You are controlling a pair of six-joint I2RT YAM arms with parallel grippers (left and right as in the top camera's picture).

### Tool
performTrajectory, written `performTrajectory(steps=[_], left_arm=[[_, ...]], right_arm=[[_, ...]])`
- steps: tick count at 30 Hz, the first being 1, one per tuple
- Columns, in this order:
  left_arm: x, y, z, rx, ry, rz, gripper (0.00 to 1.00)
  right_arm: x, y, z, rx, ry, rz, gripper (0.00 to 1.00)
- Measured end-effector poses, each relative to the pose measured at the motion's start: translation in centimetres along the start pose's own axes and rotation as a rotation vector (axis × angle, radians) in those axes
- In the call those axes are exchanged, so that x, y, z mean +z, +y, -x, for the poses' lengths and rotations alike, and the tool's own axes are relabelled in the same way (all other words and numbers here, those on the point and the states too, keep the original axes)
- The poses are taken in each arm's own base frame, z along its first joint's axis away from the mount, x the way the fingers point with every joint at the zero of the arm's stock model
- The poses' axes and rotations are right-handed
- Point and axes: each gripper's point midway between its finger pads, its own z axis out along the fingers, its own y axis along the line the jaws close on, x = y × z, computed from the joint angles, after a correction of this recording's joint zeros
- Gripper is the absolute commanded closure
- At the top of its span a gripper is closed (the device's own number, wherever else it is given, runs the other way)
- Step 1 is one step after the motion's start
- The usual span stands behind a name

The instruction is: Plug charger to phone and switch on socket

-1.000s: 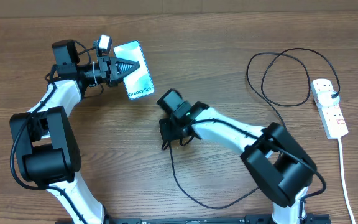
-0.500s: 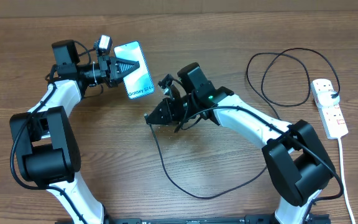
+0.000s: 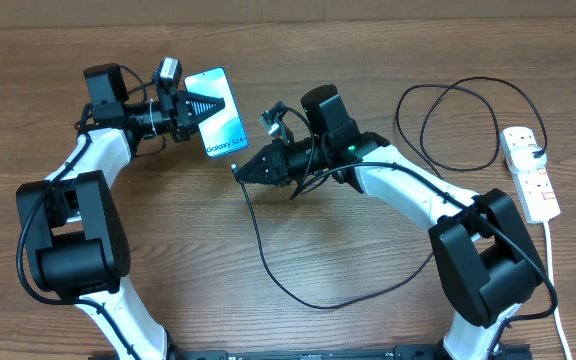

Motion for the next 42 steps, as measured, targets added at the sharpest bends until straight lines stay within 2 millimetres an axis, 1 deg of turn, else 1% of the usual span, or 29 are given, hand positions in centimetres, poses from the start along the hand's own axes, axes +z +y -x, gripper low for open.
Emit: performTrajectory(steps=[4,12,19,30,42], left_arm=[[0.0,0.0,0.0,0.001,0.000,0.000,0.96],[0.0,0.0,0.0,-0.015,0.002,-0.002,0.96],[0.0,0.0,-0.1,-0.032,0.002,-0.002,0.96],[0.5,0.0,-0.3,-0.062,0.015,-0.002,0.96],[0.5,0.0,-0.3,-0.065,0.015,-0.002,0.96]], right_arm=[[0.0,0.6,0.4,-0.034,-0.010,0.022,0.96],[0.0,0.7,0.6,-0.033,-0.014,0.024,0.96],[-0.1,1.2,1.3,-0.062,-0.039,0.038,0.96],[0.0,1.0,1.5,-0.037,-0.049,0.026,0.96],[-0.3,0.9,1.6,-0.023,-0.053,0.024,0.96]])
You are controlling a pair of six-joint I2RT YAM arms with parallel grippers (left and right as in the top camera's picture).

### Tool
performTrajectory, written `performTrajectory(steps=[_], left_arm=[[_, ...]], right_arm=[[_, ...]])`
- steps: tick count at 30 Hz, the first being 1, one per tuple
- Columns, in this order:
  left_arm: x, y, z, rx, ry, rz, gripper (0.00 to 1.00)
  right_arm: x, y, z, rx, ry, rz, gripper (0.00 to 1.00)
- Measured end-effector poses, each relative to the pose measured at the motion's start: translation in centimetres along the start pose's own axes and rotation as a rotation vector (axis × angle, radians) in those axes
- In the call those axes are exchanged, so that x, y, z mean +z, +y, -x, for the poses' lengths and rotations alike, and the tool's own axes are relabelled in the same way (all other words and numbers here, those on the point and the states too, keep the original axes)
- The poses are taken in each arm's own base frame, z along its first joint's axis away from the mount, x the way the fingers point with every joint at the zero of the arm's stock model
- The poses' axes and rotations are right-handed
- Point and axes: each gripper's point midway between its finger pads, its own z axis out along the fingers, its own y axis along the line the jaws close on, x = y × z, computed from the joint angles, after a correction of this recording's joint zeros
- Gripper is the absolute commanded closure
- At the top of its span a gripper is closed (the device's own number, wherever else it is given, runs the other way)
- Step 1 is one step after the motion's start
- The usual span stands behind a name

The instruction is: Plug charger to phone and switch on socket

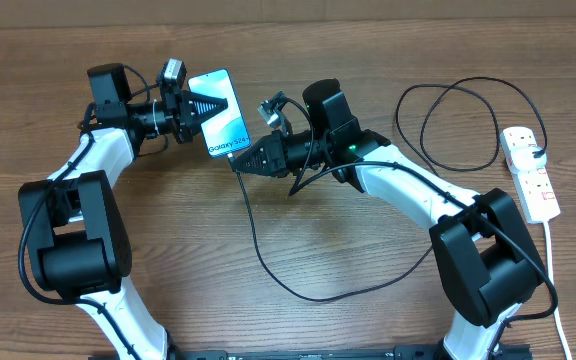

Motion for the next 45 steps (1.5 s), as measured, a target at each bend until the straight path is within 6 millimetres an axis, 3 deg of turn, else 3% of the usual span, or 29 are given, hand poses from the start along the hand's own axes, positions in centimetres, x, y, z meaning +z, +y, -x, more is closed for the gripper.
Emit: performTrajectory(steps=[45], left_arm=[[-0.1,0.6,0.7,-0.013,-0.040,0.034,0.96]], right_arm=[[-0.4,-0.7,1.4,0.031,-0.071,-0.029,0.96]])
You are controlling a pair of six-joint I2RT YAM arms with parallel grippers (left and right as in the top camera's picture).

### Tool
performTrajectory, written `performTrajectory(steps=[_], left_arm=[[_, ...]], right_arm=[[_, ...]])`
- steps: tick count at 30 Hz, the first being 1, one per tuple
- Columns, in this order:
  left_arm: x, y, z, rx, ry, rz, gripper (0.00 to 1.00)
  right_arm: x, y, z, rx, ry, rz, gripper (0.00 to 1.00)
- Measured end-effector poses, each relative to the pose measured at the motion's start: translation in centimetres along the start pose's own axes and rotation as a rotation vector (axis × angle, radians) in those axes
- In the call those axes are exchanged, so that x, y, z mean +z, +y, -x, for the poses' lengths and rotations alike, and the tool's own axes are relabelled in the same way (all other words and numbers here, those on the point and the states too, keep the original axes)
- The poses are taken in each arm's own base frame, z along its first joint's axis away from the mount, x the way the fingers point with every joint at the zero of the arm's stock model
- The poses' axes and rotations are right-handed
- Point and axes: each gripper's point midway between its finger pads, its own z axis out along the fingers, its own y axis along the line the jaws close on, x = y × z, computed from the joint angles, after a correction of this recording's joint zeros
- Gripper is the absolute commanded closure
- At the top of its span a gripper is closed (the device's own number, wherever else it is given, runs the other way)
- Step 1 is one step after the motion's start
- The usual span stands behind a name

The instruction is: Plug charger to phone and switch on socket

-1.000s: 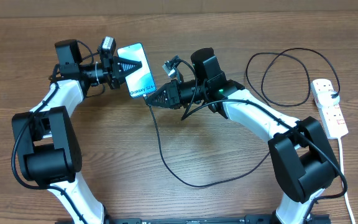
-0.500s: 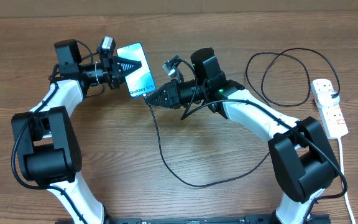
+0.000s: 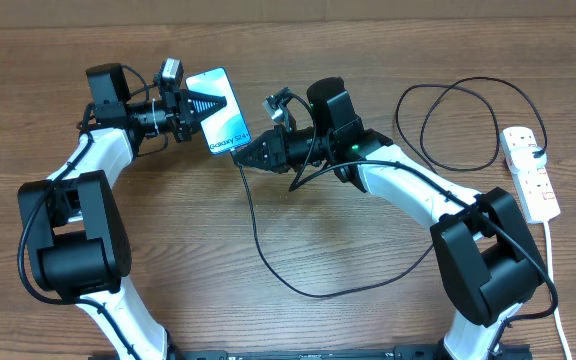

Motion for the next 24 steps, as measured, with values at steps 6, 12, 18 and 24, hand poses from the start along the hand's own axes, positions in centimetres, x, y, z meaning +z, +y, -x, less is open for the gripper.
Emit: performTrajectory(steps=[6,12,18,24], left_arm=[[0.0,0.1,0.1,-0.001,-0.006,0.005,0.96],[-0.2,0.1,0.3,-0.003,-0.015,0.009,0.96],[-0.5,0.2,0.5,-0.005,-0.024,0.011,0.96],[-0.4,0.0,0.3,-0.006,-0.011,0.001,0.96]], right_arm=[[0.0,0.0,0.4,0.003,-0.018,-0.004,0.96],[0.1,0.1,0.6,-0.002,-0.033,-0.004,0.96],[0.2,0.2,0.9,-0.009,-0.051,-0.007,0.96],[-0.1,-0.3,2.5,-0.012,-0.129,-0.044,0.31]])
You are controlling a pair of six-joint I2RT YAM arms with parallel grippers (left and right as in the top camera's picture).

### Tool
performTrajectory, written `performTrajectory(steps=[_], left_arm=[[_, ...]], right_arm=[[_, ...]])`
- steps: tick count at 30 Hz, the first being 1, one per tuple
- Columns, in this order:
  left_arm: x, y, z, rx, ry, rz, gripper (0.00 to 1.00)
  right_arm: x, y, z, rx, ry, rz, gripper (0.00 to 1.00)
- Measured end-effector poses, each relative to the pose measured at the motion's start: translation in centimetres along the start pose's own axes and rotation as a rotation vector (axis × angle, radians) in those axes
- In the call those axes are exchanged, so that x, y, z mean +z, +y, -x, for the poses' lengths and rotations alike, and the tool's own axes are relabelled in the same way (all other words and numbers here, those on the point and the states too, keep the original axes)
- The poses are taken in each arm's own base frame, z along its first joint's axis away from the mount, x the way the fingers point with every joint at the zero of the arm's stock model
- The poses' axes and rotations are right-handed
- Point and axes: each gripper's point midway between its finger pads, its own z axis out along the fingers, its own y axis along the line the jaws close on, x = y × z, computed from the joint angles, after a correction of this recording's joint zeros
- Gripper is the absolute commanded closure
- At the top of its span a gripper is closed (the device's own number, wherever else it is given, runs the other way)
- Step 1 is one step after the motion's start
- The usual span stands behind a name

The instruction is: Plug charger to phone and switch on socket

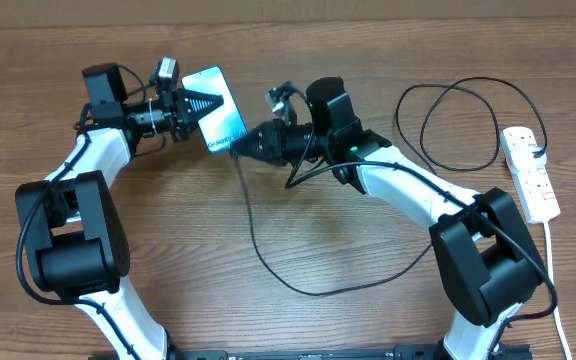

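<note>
My left gripper point(202, 105) is shut on the left edge of the phone point(220, 112), whose light blue screen faces up at the back left of the table. Coming in from the right, my right gripper point(240, 146) is shut on the plug end of the black charger cable point(252, 225). Its tip touches the phone's lower edge; whether the plug sits in the port cannot be told. The cable trails down the table, curves right and loops back up to the white power strip point(529, 172) at the far right.
The wooden table point(328, 250) carries the cable's long slack in the middle and a coil point(458, 125) near the power strip. Both arm bases stand at the front edge. A white lead runs down from the strip at the right.
My right gripper with the plug has moved a little left and up, and is now against the phone's lower edge. The phone has shifted slightly left in the left gripper.
First my right gripper held the plug a short way right of and below the phone, which my left gripper held. At each later moment the plug was closer to the phone's lower edge, and now the two touch.
</note>
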Motion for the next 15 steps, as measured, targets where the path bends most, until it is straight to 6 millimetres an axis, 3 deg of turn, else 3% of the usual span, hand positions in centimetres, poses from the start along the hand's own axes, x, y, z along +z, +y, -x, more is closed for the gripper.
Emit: performTrajectory(steps=[6,15], left_arm=[[0.6,-0.3,-0.8,-0.004,0.042,-0.025,0.96],[0.7,-0.5,-1.0,0.005,0.053,-0.033,0.96]], right_arm=[[-0.7,-1.0,1.6,0.004,-0.068,-0.040,0.03],[-2.8,-0.9,0.9,0.006,0.031,0.039,0.00]])
